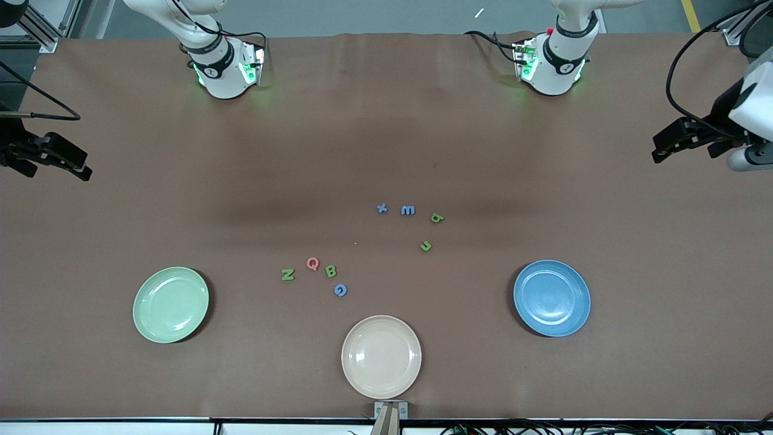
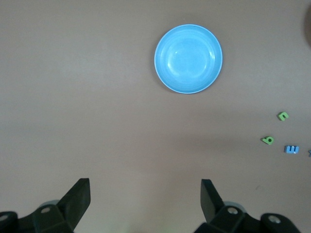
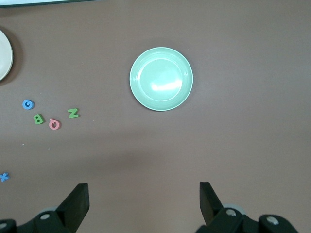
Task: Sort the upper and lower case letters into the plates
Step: 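Move both grippers out from rest toward the scattered foam letters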
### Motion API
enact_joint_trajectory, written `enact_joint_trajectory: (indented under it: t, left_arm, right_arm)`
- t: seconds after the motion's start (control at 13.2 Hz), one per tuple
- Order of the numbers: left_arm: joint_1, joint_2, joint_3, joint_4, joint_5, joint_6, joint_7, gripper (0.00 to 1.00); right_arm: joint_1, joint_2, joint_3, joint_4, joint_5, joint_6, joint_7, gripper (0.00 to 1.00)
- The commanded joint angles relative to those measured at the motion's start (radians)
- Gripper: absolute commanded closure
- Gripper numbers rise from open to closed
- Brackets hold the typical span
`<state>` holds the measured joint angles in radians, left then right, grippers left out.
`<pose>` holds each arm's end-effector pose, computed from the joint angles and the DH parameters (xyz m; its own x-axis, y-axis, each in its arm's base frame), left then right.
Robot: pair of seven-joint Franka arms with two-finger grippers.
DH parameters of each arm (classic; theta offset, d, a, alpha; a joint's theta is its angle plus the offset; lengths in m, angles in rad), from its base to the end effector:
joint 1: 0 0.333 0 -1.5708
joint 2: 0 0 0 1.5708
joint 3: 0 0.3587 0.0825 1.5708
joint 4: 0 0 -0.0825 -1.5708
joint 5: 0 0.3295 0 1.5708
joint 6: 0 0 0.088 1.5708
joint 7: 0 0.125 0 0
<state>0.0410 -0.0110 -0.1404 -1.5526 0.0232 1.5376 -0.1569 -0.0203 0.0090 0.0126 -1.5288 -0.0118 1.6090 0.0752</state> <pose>0.4908 -0.0465 0.6593 0.9983 0.0582 -0.0002 0.0582 -0.9980 -0.0251 0.5090 -0.0054 0.6659 0.9940 -0.0823 0.0718 -0.0830 -0.9965 0.0063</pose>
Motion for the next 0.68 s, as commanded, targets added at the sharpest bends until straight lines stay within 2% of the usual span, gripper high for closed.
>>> enact_joint_trajectory:
  t: [0.0, 0.23, 0.45, 0.61]
  left_arm:
    - [-0.006, 0.005, -0.011, 0.02, 0.0, -0.017, -0.001, 0.0]
    - [-0.01, 0.014, -0.011, 0.022, 0.001, -0.007, 0.0, 0.0]
    - [-0.016, 0.071, -0.015, 0.011, -0.002, 0.041, -0.012, 0.0]
    - [-0.023, 0.089, -0.082, -0.065, -0.009, 0.148, -0.09, 0.0]
  right_arm:
    - [-0.015, 0.002, 0.012, 0.009, -0.008, -0.004, -0.006, 0.0]
    - [-0.015, 0.008, 0.01, 0.004, -0.007, -0.015, -0.006, 0.0]
    - [-0.001, 0.071, 0.012, 0.003, -0.005, -0.015, 0.006, 0.0]
    - [0.042, 0.146, 0.012, 0.004, -0.008, 0.04, 0.014, 0.0]
